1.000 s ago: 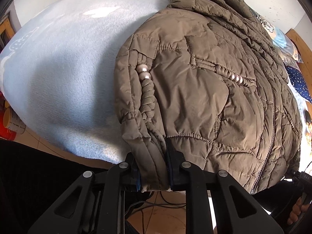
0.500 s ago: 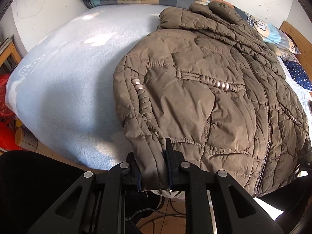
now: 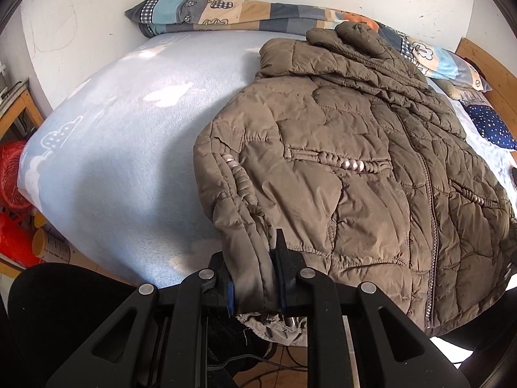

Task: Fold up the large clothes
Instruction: 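Fold the gripped jacket side over onto the other half with both tools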

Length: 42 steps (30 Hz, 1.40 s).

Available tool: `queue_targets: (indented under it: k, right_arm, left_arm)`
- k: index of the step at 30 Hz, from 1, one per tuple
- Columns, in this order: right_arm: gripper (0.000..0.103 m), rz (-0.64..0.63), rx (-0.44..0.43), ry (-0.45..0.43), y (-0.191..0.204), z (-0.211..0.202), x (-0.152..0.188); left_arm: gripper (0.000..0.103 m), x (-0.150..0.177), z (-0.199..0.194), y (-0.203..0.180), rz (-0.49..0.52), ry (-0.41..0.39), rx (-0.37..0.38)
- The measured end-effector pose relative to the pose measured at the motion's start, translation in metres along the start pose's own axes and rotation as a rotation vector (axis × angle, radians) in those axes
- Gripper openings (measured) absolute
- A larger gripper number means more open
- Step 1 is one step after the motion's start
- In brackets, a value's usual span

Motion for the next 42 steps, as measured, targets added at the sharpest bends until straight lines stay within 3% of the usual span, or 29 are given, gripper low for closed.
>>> queue_targets:
  k: [12, 29, 36, 42]
  right_arm:
    - [0.012, -0.030, -0.040, -0.079, 0.001, -0.031, -0.017]
    - [0.013, 0.089, -0.057, -0.001, -0.024, -0.008, -0.012]
    - [0.012, 0.001, -0.089, -0.071, -0.004, -0.030, -0.028]
    - [0.011, -0.067, -0.123, -0.155, 0.018, -0.055, -0.059]
  left_arm:
    - [0.018, -0.011, -0.022, 0.005, 0.010, -0.069, -0.012]
    - [0.018, -0.020, -0.029, 0.005, 0.000, -0.078, 0.011]
    - [0.018, -0.034, -0.039, 0.007, 0.007, -0.125, 0.032]
    - [0.018, -0.069, -0.055, 0.007, 0.017, -0.198, 0.048]
Point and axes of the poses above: each gripper's, at about its wrist camera, not at the fingertips, and z roughly the way its jaws point, y to its left, x to its underside, the point moved 5 cm from there along z, roughly the way its jaws point, and after that the axes turned 1 degree about -x, right-handed, at the moved point
